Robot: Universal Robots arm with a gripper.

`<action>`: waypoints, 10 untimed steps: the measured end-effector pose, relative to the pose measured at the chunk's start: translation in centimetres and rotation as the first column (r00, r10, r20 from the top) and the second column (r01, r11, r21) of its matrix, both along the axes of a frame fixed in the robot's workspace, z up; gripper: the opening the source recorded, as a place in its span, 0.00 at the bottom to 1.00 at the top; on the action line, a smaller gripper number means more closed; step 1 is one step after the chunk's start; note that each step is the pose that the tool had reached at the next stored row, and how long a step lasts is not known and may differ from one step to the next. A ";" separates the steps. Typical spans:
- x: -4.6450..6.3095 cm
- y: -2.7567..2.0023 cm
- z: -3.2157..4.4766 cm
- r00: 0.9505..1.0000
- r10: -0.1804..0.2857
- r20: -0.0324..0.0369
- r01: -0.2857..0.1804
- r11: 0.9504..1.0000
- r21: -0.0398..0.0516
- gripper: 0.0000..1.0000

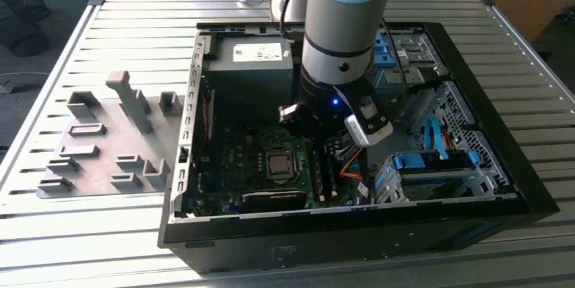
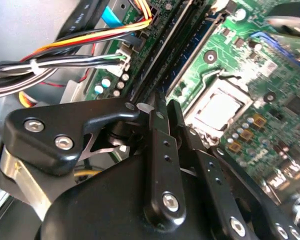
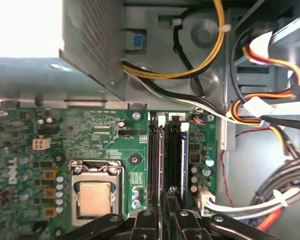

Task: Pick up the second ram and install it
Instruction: 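Insert the second ram into the second slot, then press down the second ram until it locks into place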

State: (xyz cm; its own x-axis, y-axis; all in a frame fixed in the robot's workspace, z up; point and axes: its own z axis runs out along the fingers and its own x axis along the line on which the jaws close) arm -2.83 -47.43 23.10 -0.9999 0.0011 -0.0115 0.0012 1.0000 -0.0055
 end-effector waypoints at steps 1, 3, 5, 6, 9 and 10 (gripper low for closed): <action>0.0 0.00 0.31 1.000 0.000 0.000 0.000 1.000 0.000 0.21; 0.0 0.00 0.41 1.000 0.000 0.000 0.000 1.000 0.000 0.20; 0.0 0.00 0.41 1.000 0.000 0.000 0.000 1.000 0.000 0.13; 0.0 0.00 0.41 1.000 0.000 0.000 0.000 1.000 0.000 0.11; 0.0 0.00 0.41 1.000 0.000 0.000 0.000 1.000 0.000 0.11; 0.0 0.00 0.32 1.000 0.000 0.000 0.000 1.000 0.000 0.11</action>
State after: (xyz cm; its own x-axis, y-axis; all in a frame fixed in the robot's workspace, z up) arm -2.83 -47.43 23.42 -0.9999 0.0012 -0.0111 0.0013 1.0000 -0.0058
